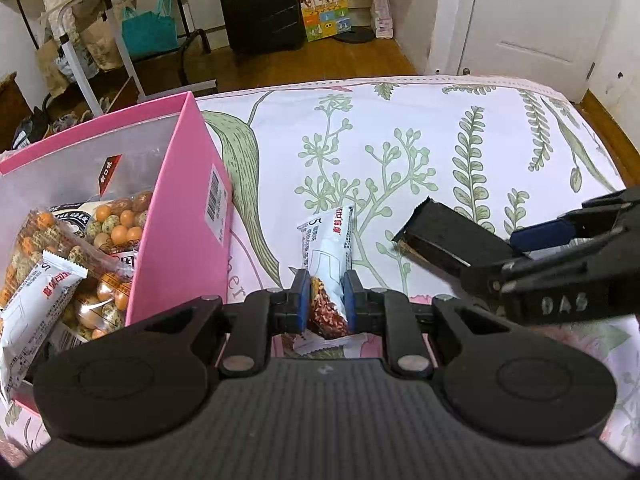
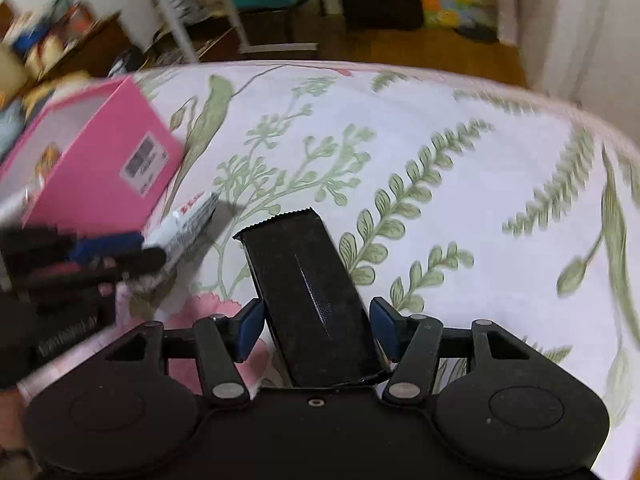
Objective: Organize snacks
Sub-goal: 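Lower the black pack into the box with the right gripper while the left drops its bar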
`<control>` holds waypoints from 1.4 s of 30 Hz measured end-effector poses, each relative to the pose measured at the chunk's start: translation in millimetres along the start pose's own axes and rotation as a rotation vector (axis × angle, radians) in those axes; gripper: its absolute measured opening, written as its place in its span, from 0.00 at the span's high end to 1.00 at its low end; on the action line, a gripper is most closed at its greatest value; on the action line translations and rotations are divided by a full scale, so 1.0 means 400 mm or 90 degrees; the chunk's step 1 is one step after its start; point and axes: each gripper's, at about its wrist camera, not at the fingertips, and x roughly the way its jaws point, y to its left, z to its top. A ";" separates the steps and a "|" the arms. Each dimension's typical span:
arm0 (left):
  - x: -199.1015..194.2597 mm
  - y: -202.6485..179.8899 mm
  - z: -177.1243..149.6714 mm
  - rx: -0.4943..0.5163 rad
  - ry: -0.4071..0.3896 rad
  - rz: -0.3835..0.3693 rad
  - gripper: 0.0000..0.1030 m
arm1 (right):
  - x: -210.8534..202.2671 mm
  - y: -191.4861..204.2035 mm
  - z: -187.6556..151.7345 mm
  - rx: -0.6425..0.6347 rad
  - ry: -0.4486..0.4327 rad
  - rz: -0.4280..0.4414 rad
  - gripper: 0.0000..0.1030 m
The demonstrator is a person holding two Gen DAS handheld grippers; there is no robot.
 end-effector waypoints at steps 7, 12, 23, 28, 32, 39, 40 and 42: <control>0.005 0.022 0.009 -0.022 0.024 -0.019 0.84 | 0.058 0.061 0.001 -0.168 -0.023 -0.056 0.35; -0.010 0.030 0.007 -0.027 0.032 -0.034 0.84 | 0.010 0.051 -0.003 -0.084 -0.060 -0.029 0.47; -0.075 0.047 -0.033 -0.041 0.043 -0.069 0.84 | -0.102 0.119 -0.095 0.035 -0.050 -0.042 0.47; -0.122 0.060 -0.059 -0.054 0.041 -0.086 0.84 | -0.145 0.136 -0.141 0.051 -0.045 -0.042 0.47; -0.165 0.071 -0.078 -0.058 0.043 -0.101 0.84 | -0.179 0.149 -0.182 0.072 -0.040 -0.034 0.47; -0.250 0.109 -0.102 -0.069 0.063 -0.152 0.84 | -0.254 0.196 -0.216 0.072 -0.047 -0.031 0.47; -0.266 0.117 -0.105 -0.070 0.061 -0.159 0.84 | -0.269 0.206 -0.215 0.065 -0.048 -0.028 0.47; -0.303 0.136 -0.111 -0.069 0.049 -0.167 0.84 | -0.293 0.221 -0.213 0.055 -0.050 -0.022 0.47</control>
